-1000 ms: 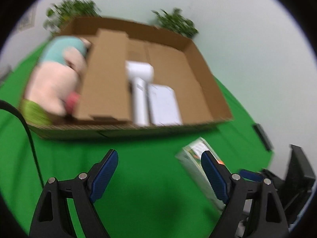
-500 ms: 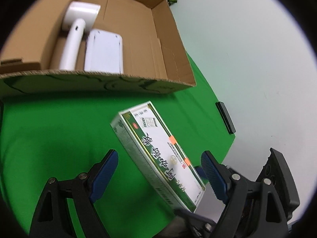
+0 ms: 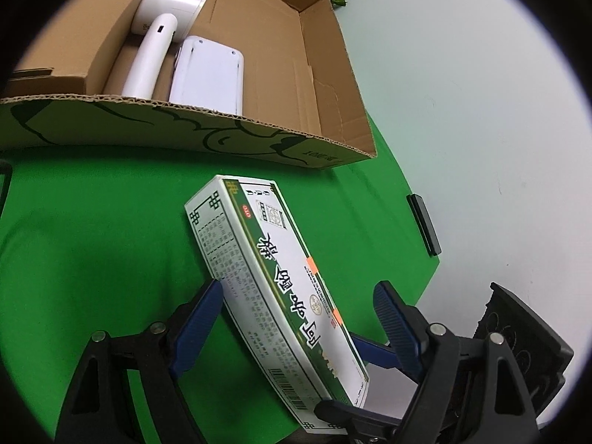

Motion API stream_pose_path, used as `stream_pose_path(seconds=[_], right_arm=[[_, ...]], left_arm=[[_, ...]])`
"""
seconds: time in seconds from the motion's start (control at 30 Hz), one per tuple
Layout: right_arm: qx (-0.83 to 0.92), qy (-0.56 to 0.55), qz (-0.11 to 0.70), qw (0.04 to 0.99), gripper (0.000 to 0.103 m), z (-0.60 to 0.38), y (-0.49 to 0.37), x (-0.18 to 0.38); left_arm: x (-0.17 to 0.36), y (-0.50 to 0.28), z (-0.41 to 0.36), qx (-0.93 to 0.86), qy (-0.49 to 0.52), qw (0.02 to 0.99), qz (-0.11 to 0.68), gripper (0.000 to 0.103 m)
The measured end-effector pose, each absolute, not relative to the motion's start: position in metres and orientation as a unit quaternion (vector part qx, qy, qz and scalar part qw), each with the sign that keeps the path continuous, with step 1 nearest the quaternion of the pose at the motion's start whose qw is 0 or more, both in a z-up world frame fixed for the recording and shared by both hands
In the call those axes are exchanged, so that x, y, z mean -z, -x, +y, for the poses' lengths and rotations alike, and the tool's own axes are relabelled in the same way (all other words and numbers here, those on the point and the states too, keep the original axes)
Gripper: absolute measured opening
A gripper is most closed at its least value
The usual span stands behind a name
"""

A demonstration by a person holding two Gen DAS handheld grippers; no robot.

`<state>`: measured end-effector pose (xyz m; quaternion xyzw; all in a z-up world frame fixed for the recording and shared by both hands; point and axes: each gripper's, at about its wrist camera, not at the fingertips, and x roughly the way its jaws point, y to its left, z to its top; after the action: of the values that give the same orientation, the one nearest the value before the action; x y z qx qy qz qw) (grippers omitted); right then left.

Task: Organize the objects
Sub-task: 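Grasp the long green-and-white medicine box with the right gripper, then lift the medicine box and carry it over the open box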

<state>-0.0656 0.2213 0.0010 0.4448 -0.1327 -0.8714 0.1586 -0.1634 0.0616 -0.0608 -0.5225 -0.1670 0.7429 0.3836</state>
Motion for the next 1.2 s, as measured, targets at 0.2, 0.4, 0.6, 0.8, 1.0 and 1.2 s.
stream_pose_path(seconds=[0.2,0.4,0.6,0.8,1.0,1.2], right_arm=[[0.87,-0.441,-0.148,0.162,0.061,0.223,0.062,-0.001],[0.858,-0.444,-0.18,0.187,0.06,0.222,0.065,0.002],[0.864,-0.441,-0.156,0.187,0.06,0.212,0.063,-0.002],[0.882,-0.417,-0.126,0.181,0.06,0.206,0.057,-0.021],[0.907,-0.365,-0.107,0.181,0.06,0.204,0.066,-0.056],[0.929,-0.304,-0.106,0.181,0.059,0.213,0.085,-0.099]], left_arm=[[0.064,0.167,0.053,-0.744,0.531,0.369,-0.169,0.068],[0.071,0.166,0.055,-0.734,0.552,0.359,-0.166,0.067],[0.066,0.166,0.055,-0.74,0.547,0.354,-0.163,0.055],[0.03,0.16,0.057,-0.763,0.508,0.363,-0.166,0.052],[-0.034,0.159,0.07,-0.808,0.45,0.363,-0.115,0.049],[-0.097,0.173,0.08,-0.839,0.385,0.375,-0.087,0.048]])
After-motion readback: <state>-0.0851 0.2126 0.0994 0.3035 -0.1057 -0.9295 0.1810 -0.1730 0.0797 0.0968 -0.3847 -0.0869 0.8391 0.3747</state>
